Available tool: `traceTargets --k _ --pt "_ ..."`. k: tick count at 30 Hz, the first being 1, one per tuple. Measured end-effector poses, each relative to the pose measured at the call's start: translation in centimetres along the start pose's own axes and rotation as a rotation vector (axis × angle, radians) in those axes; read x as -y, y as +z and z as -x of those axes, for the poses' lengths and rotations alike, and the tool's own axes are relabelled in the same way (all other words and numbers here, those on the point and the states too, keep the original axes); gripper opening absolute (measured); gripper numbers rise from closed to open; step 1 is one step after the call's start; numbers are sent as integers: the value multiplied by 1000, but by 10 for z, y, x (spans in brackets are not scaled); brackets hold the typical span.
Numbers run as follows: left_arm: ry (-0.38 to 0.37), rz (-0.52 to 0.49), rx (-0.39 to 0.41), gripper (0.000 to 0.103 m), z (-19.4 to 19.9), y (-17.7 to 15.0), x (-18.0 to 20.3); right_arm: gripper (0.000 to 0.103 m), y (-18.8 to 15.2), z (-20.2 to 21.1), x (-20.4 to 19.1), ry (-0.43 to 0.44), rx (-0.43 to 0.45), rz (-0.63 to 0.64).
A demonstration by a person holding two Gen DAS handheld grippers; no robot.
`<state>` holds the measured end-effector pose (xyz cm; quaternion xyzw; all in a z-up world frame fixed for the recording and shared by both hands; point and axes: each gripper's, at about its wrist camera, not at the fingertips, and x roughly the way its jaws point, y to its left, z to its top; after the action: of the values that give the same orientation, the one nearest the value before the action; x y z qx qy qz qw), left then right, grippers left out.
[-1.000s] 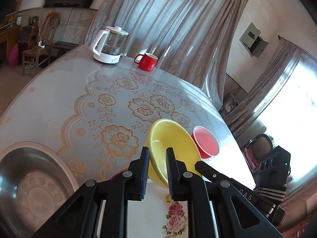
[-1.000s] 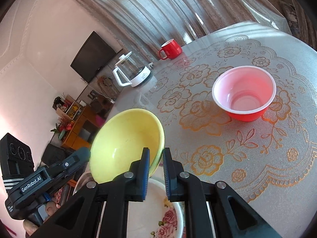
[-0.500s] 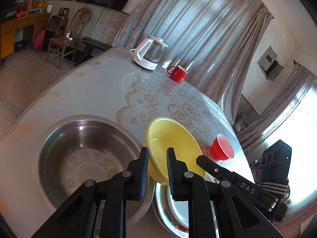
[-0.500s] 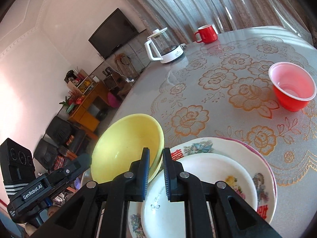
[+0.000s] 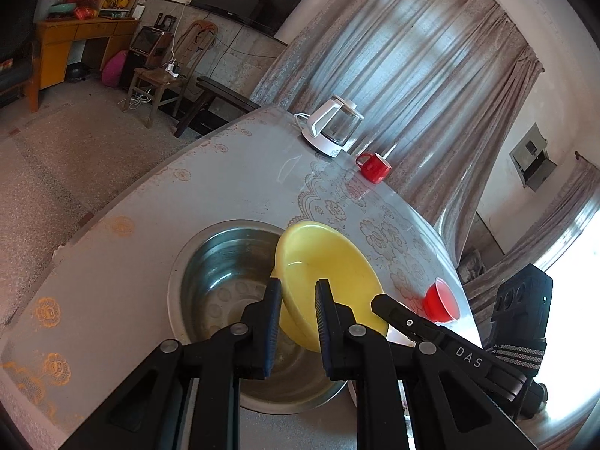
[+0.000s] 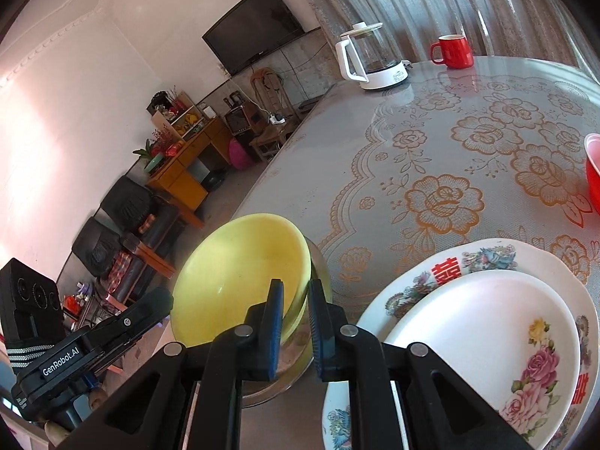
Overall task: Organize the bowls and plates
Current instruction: 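Lift the yellow bowl and carry it over the steel bowl, then lower the yellow bowl into the steel bowl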
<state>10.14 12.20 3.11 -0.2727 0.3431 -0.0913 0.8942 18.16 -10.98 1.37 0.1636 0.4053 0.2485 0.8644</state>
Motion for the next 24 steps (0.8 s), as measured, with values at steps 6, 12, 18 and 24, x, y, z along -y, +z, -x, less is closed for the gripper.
traceTargets --k 6,12,18,24 --pt "21 13 3 17 1 -3 -9 12 1 -9 -10 12 -17 15" --pt "39 35 -10 17 0 -8 -21 12 -2 -20 -16 7 -49 36" --pt "88 30 -39 17 -11 -15 -30 12 -10 -34 -18 -14 -102 48" --pt "89 21 -55 18 -20 -18 -32 12 -12 -41 -21 -66 -116 86"
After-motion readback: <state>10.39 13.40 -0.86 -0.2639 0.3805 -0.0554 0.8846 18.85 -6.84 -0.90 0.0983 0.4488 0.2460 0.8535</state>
